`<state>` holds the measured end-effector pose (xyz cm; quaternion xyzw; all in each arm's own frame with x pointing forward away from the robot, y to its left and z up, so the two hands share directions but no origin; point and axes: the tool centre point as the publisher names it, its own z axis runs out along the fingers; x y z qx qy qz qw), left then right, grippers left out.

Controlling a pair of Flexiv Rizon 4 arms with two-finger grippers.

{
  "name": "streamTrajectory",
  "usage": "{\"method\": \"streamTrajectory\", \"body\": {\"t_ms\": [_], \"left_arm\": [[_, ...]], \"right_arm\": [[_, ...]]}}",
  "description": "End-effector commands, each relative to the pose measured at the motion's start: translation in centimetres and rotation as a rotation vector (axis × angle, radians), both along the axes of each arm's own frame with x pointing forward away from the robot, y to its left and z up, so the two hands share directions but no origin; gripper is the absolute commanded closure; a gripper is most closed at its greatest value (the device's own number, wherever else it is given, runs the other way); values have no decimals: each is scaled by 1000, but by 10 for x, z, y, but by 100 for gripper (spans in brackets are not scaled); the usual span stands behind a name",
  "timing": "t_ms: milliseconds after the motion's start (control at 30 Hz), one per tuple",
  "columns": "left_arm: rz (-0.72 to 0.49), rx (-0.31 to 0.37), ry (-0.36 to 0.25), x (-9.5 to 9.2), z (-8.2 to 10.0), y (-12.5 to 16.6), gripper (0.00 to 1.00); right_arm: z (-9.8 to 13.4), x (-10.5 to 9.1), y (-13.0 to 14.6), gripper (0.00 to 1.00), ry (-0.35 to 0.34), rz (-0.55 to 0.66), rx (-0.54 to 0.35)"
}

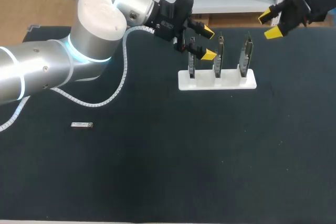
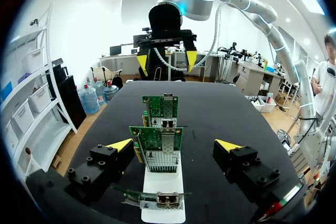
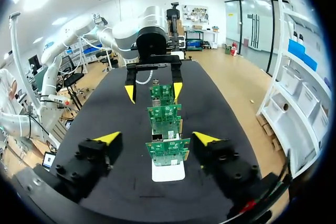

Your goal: Pick up the optical module with the left hand, and insert it into the network port with the right hand.

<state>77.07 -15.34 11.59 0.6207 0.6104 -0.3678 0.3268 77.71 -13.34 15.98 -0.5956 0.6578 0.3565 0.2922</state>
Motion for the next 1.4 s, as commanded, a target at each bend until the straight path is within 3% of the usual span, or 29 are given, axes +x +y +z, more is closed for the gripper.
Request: {"method": "streamTrajectory", "body": {"t_ms": [33, 567, 833, 967, 1167, 1400], "left_arm": [[2, 3, 0, 0, 0, 0, 0], [3, 0, -15, -1, 4, 2, 0], [18, -7, -75, 0, 30, 11, 0], [29, -22, -115, -2, 51, 23, 0], [26, 66, -188, -15, 81, 61, 0], [94, 290, -265, -44, 103, 130, 0]], "right_arm": [[0, -2, 0, 0, -3, -3, -1], [0, -2, 0, 0, -3, -3, -1], [0, -2, 0, 0, -3, -3, -1], [0, -2, 0, 0, -3, -3, -1], [0, -2, 0, 0, -3, -3, -1], [0, -2, 0, 0, -3, -3, -1]]}}
